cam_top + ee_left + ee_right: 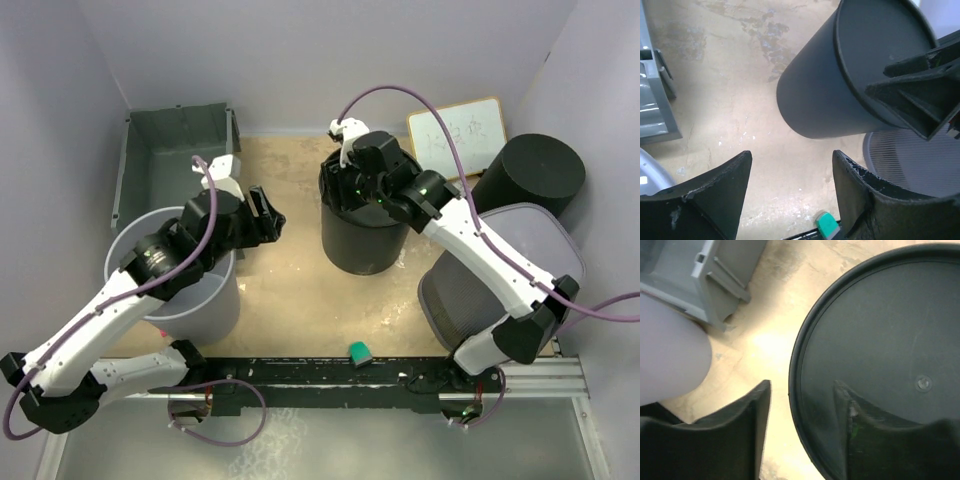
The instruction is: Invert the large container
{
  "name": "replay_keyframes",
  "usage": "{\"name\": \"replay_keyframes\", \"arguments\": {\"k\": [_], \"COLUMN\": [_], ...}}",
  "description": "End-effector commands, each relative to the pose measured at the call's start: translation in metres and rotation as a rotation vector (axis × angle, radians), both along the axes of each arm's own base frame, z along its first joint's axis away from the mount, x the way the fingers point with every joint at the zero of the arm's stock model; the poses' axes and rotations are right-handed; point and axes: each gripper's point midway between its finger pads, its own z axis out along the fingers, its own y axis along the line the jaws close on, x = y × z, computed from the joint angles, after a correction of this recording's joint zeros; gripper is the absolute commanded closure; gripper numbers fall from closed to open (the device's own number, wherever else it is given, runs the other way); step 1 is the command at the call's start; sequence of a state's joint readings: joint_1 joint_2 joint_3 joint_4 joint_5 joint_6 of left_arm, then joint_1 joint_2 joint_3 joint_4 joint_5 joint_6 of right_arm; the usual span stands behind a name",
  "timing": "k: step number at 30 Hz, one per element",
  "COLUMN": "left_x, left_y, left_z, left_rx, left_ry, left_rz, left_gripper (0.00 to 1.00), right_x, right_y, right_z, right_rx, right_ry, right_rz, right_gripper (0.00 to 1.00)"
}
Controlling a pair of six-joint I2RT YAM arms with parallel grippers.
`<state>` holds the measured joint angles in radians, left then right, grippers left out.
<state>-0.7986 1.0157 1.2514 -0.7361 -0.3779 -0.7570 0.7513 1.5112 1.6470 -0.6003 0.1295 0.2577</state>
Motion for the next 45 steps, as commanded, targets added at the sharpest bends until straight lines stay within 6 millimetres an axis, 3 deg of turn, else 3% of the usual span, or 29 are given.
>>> {"name": "replay_keyframes", "arguments": {"k": [1,5,8,12,15,19,22,25,31,38,41,45], "left_x": [-0.012,-0.022,-0.027,-0.032,-0.033,-0.037,-0.042,-0.048,-0.061,-0.070,-0.072,-0.073], "left_y": [0.005,0.017,0.032,0.051,0.061,0.067,0.074,0.086,0.107,0.115,0.116,0.119], "left_z": [0.053,0.080,0.093,0.095,0.093,0.096,0.100,0.098,0.099,0.092,0.089,0.091], "left_rx": [-0.064,-0.052,-0.037,-0.006,0.003,-0.044,-0.036,0.018,0.044,0.037,0.047,0.062], "left_ry": [-0.078,-0.116,-0.148,-0.169,-0.178,-0.202,-0.211,-0.186,-0.175,-0.155,-0.138,-0.130], "left_rz": [-0.045,-0.065,-0.040,0.003,0.040,0.064,0.060,0.078,0.109,0.114,0.114,0.123], "left_gripper": [0.37,0.37,0.37,0.37,0.38,0.38,0.39,0.40,0.40,0.40,0.40,0.40], "right_x": [-0.037,-0.078,-0.112,-0.161,-0.172,-0.164,-0.144,-0.111,-0.020,0.079,0.102,0.104], "right_y": [0.006,-0.009,-0.023,-0.033,-0.043,-0.041,-0.027,-0.031,-0.065,-0.069,-0.066,-0.061], "right_z": [0.064,0.070,0.055,0.034,0.003,-0.034,-0.043,-0.054,-0.051,-0.051,-0.051,-0.059], "right_rx": [0.130,0.153,0.165,0.246,0.239,0.248,0.321,0.307,0.096,0.116,0.101,0.096], "right_ry": [-0.049,-0.017,0.020,0.155,0.237,0.325,0.331,0.263,-0.004,-0.021,-0.010,0.042], "right_rz": [0.177,0.273,0.338,0.408,0.361,0.251,0.163,0.010,-0.295,-0.387,-0.397,-0.390], "right_gripper": [0.36,0.30,0.29,0.27,0.26,0.23,0.20,0.17,0.06,0.04,0.03,0.02]}}
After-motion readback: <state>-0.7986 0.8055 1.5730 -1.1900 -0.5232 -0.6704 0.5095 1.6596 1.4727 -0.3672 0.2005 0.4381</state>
